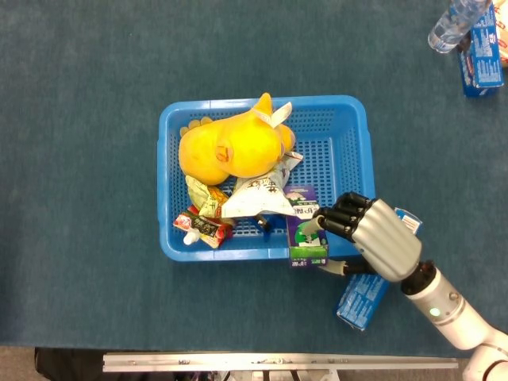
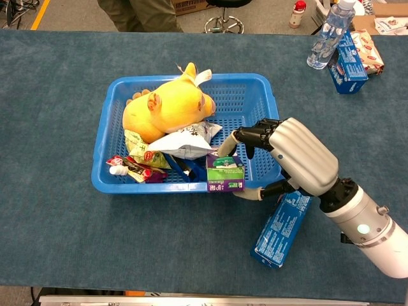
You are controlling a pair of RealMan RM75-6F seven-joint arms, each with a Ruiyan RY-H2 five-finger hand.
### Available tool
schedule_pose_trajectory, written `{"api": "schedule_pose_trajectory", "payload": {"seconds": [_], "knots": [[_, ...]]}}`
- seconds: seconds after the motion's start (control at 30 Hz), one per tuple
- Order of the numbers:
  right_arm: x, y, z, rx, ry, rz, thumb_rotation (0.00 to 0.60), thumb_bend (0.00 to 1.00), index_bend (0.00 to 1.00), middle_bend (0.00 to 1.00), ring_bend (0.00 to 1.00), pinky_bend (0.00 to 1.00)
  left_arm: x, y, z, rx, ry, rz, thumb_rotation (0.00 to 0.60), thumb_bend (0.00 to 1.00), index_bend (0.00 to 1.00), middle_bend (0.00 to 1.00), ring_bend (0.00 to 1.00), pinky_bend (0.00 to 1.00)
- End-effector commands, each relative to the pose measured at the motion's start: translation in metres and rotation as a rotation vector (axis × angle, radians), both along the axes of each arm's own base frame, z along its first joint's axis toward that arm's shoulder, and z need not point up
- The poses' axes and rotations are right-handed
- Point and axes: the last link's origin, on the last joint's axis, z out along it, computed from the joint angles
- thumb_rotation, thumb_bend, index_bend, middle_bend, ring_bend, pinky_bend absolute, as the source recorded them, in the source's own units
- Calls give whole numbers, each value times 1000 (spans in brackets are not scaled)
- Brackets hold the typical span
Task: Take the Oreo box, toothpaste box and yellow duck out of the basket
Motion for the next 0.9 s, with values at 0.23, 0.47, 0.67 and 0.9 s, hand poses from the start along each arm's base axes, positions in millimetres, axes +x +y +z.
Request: {"api": "schedule_pose_trajectory", "payload": {"seconds": [0.23, 0.47, 0.67, 0.9], "knots": [[-2, -6, 0, -29, -20, -15, 600, 0, 610, 651, 690, 503, 0, 0, 0, -1, 1, 1, 600, 358, 313, 308, 286, 507], [2, -12, 8, -56, -53, -11, 600, 0, 640, 672, 712, 504, -1, 0, 0, -2, 2, 4, 600, 358, 313, 308, 286, 507], [14, -18, 24, -62, -121, -26, 600, 0, 645, 677, 716, 504, -1, 0, -1, -2, 2, 5, 600, 358, 313, 308, 286, 507], [29, -25, 45, -74, -171, -27, 600, 0, 652, 681, 720, 504, -1, 1, 0, -1, 3, 8, 600, 358, 313, 308, 286, 507]]}}
